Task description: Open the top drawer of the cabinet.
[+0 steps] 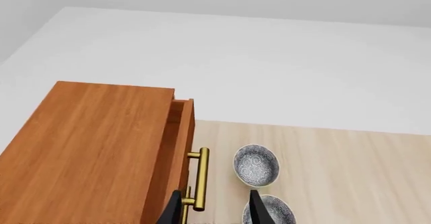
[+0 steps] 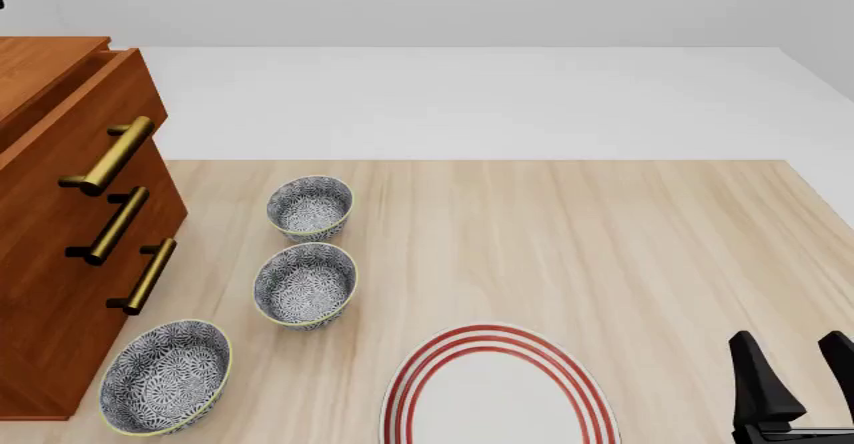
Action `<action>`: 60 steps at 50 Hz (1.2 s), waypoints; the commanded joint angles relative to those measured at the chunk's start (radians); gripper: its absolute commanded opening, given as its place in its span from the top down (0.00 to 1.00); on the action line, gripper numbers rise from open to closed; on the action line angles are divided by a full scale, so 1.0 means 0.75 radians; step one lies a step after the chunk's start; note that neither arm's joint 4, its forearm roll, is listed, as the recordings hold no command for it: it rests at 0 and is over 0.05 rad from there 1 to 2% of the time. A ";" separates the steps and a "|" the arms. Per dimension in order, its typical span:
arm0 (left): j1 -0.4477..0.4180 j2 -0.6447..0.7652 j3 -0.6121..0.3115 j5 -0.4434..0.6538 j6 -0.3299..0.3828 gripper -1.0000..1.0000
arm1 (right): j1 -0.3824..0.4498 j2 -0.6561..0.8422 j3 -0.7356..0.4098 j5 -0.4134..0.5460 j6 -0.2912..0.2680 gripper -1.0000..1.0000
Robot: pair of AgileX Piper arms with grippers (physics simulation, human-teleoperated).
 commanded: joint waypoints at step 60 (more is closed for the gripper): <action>0.103 0.023 0.210 -0.181 0.078 0.00 | 0.000 0.000 0.000 0.000 0.000 0.00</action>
